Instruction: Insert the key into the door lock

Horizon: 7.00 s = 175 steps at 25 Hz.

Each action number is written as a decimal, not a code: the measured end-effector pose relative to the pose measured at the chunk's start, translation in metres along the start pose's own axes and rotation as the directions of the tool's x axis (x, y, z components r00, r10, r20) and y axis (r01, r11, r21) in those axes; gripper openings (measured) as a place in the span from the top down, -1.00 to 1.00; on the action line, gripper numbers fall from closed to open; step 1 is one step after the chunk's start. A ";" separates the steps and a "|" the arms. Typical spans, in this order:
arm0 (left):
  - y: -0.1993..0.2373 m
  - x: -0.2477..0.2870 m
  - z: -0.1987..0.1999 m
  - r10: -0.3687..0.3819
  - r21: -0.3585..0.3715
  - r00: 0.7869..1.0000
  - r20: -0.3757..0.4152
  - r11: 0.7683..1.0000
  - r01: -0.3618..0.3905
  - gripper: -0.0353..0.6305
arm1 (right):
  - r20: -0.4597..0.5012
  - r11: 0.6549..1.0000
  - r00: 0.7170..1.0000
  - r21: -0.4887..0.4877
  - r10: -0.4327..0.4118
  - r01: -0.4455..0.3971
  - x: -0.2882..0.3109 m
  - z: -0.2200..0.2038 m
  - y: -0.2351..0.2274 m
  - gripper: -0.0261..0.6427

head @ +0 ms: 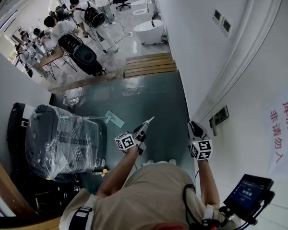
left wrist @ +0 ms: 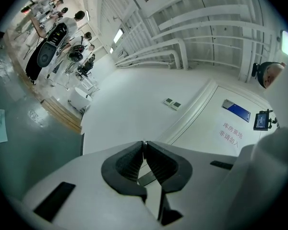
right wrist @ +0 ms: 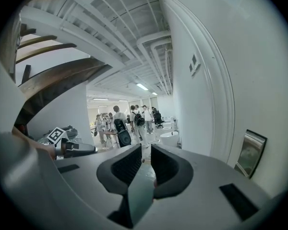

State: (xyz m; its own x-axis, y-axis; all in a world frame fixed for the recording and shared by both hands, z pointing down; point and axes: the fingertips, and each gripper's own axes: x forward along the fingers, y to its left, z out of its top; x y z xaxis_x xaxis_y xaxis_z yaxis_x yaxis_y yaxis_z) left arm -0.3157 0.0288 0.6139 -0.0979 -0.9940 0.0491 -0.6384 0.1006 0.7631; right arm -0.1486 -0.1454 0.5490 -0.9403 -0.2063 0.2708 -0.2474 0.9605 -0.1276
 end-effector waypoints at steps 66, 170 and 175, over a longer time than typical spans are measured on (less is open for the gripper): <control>0.087 0.145 0.107 -0.109 -0.024 0.988 -0.108 0.994 0.107 0.79 | 0.005 0.994 0.994 0.013 -0.107 0.107 0.150 0.051 -0.045 0.74; -0.052 0.328 -0.285 -0.341 -0.516 0.749 -0.569 0.857 -0.001 0.79 | -0.133 0.912 0.902 -0.042 -0.411 0.409 -0.058 -0.061 -0.168 0.74; -0.053 0.329 -0.288 -0.349 -0.525 0.751 -0.561 0.851 0.003 0.79 | -0.136 0.909 0.899 -0.039 -0.417 0.415 -0.061 -0.063 -0.170 0.74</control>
State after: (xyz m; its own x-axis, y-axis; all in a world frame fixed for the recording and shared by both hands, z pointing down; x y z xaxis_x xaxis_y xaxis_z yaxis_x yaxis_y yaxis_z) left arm -0.0942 -0.3165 0.7748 0.5777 -0.8054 0.1325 -0.1425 0.0603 0.9880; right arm -0.0347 -0.2839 0.6144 -0.7103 -0.5601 0.4262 -0.6062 0.7946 0.0340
